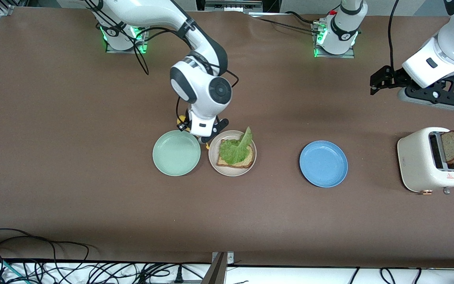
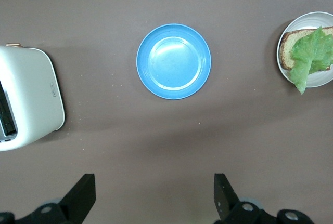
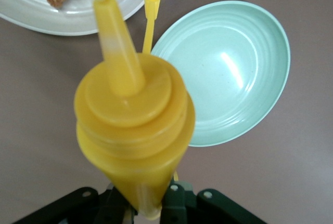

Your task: Make sandwich on beige plate with both arms

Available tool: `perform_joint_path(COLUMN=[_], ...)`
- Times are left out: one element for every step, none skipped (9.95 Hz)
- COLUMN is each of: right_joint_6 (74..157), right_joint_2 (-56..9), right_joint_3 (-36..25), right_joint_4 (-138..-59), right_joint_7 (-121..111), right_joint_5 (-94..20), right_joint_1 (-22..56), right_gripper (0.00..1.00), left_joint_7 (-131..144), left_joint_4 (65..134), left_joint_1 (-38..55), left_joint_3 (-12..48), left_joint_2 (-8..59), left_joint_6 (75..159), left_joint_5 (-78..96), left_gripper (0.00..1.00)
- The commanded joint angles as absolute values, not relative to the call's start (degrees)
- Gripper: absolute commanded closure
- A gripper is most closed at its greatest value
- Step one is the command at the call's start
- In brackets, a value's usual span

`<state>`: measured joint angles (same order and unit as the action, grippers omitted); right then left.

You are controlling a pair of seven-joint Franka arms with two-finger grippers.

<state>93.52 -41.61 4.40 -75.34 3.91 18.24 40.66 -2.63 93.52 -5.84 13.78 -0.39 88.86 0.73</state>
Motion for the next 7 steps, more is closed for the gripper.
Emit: perform_joint_path(right_joint_6=[87.38,85.54,84.13,83.42,83.15,82.54,81.22], right_joint_2=[-47.27,-48.68,-50.61,-51.76,-51.85,-52.03,-52.47], right_joint_3=[4.04,3.96,2.65,1.59,0.71,-0.34,-1.40], right_joint_4=[-67.25,-64.80,-62.43,-61.45,-61.35,-61.26,-60.65], right_joint_7=[3.43,1.34,-1.38,-1.93,-3.41,-4.99,-6.58], right_joint_5=[21.52,21.62,22.32,22.32,22.32,22.32,22.32], right_joint_1=[43.59,44.29,45.51,46.48,47.02,47.98,48.51], right_gripper=[0.83,0.91,0.92,0.92,0.96,0.99,1.00], left_joint_7=[-2.37,-2.37,-2.37,-2.37,-2.37,-2.37,-2.37], left_joint_4=[94.48,94.48,94.48,94.48,94.48,94.48,94.48], left_joint_1=[-6.06,-6.06,-6.06,-6.06,-6.06,-6.06,-6.06], left_joint_3=[13.89,13.89,13.89,13.89,13.89,13.89,13.89], left_joint_2=[-1.49,-1.49,-1.49,-1.49,-1.49,-1.49,-1.49], left_joint_6=[89.12,89.12,89.12,89.12,89.12,89.12,89.12], left_joint_5=[1.58,1.50,1.49,1.49,1.49,1.58,1.50], left_gripper=[0.00,0.00,0.00,0.00,0.00,0.00,0.00])
